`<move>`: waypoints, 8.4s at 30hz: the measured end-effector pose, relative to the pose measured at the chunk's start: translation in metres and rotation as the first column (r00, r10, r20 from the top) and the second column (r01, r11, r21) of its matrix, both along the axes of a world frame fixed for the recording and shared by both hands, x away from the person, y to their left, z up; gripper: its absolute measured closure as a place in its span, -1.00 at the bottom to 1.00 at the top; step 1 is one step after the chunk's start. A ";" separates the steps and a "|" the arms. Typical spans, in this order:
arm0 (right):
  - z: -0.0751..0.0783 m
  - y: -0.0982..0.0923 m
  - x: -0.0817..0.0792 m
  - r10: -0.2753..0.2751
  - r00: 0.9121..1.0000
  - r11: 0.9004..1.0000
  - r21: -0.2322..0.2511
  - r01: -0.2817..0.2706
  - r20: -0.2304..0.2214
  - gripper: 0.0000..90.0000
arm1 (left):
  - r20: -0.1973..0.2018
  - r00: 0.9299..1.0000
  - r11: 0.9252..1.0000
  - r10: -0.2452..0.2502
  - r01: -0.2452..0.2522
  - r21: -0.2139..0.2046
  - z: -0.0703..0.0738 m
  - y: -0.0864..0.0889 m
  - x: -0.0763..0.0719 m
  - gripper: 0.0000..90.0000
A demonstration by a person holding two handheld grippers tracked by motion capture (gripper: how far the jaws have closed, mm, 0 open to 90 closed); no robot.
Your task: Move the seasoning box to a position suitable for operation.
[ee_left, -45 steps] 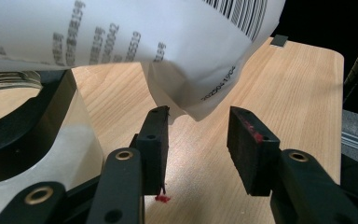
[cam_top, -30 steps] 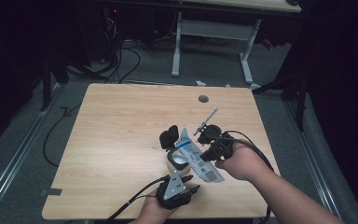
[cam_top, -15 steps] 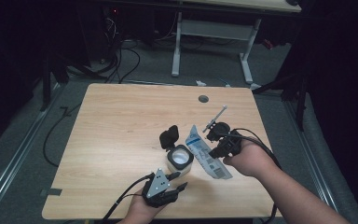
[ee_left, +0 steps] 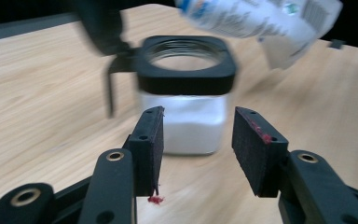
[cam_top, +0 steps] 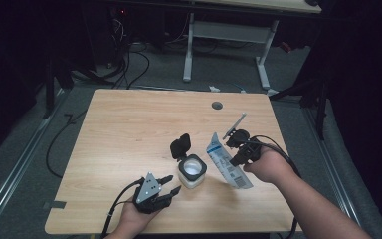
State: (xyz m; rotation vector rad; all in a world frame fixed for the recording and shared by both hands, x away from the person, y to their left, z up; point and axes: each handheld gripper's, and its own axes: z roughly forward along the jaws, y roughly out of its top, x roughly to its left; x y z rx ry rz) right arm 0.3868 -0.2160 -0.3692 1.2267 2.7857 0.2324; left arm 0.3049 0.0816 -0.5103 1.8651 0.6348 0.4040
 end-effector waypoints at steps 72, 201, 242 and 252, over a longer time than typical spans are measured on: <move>-0.046 -0.084 0.000 -0.265 0.911 0.943 0.280 0.177 0.315 1.00 | -0.080 0.961 0.964 0.264 -0.266 -0.020 -0.002 0.095 0.042 0.07; -0.127 -0.106 -0.050 -0.473 0.629 0.808 0.588 0.030 0.617 0.26 | -0.052 0.958 0.957 0.283 -0.279 0.081 -0.010 0.093 0.037 0.03; -0.141 -0.050 -0.077 -0.348 0.707 0.871 0.491 0.001 0.615 0.41 | -0.124 0.959 0.967 0.255 -0.249 0.055 -0.013 0.071 0.045 -0.04; -0.139 -0.027 -0.070 -0.305 0.723 0.877 0.479 -0.042 0.620 0.45 | -0.105 0.962 0.967 0.253 -0.248 0.057 -0.007 0.066 0.043 0.06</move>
